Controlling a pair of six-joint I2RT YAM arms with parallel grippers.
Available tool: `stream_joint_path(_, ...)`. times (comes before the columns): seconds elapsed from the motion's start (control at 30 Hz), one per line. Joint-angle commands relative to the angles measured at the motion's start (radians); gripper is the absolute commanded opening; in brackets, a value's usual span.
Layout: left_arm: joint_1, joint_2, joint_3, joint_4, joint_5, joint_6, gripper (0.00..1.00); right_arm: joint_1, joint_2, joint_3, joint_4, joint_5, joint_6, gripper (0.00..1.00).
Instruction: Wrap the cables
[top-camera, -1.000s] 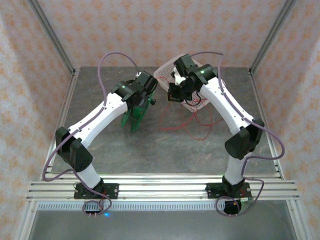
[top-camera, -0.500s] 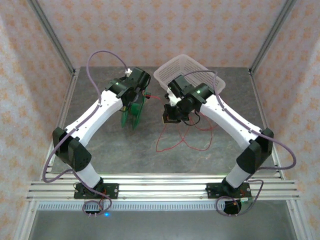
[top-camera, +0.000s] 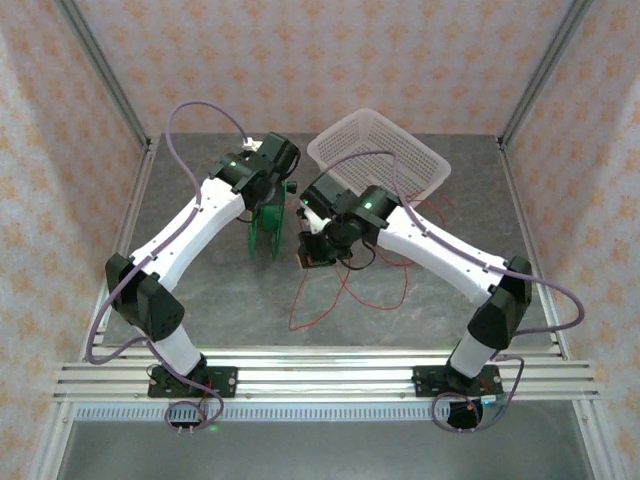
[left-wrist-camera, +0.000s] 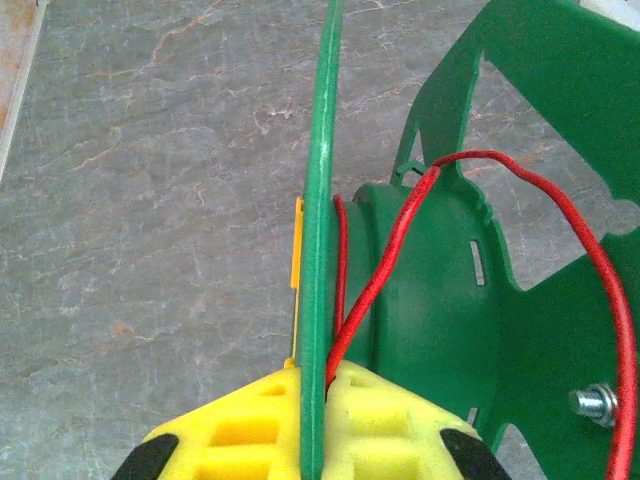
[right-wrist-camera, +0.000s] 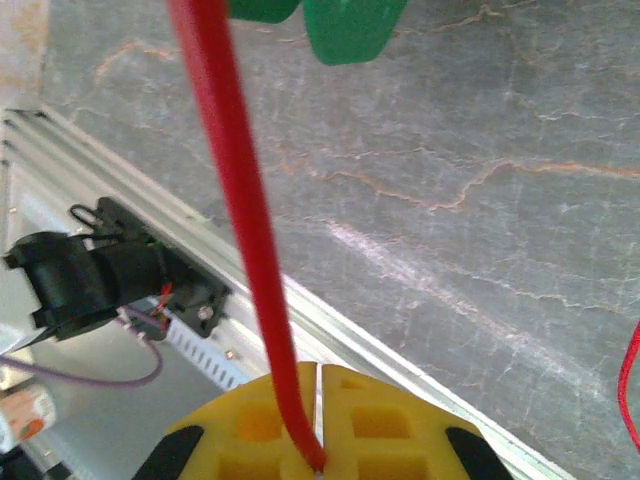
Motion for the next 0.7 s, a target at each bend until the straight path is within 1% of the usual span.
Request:
stream_joint_path(0.0,0.037,-0.004,0.02,0.034,-0.003,-0.069,0.0,0.012,-0.003,0.015,-0.085,0.135,0.024,0.0)
stream_joint_path(0.03,0.038,-0.008,0.013,0.04,0.006,-0.069,0.0,0.009,-0.007,0.024,-0.085,0.145,0.026,0.0)
stream_joint_path(0.1,0.043,-0.016,-0.004,0.054,0.05,-0.063,0.0,0.0,-0.037,0.042,-0.084,0.213,0.043,0.0)
stream_joint_path(0.17,0.065,-0.033,-0.049,0.098,0.157,-0.062,0.0,-0.016,-0.1,0.023,-0.028,0.258,0.045,0.0)
stream_joint_path(0.2,0.072,-0.042,-0.069,0.119,0.19,-0.066,0.0,-0.02,-0.127,-0.001,0.021,0.238,0.041,0.0)
stream_joint_path(0.33,0.086,-0.055,-0.107,0.145,0.25,-0.068,0.0,-0.042,-0.182,-0.144,0.255,0.032,0.046,0.0)
stream_joint_path(0.53,0.09,-0.06,-0.125,0.16,0.281,-0.068,0.0,-0.065,-0.127,-0.233,0.493,-0.173,0.088,0.0)
stream_joint_path(0.6,0.095,-0.063,-0.126,0.162,0.292,-0.097,0.0,-0.064,-0.083,-0.244,0.516,-0.221,0.089,0.0)
stream_joint_path(0.67,0.102,-0.066,-0.126,0.164,0.305,-0.101,0.0,-0.06,-0.029,-0.232,0.44,-0.206,0.048,0.0)
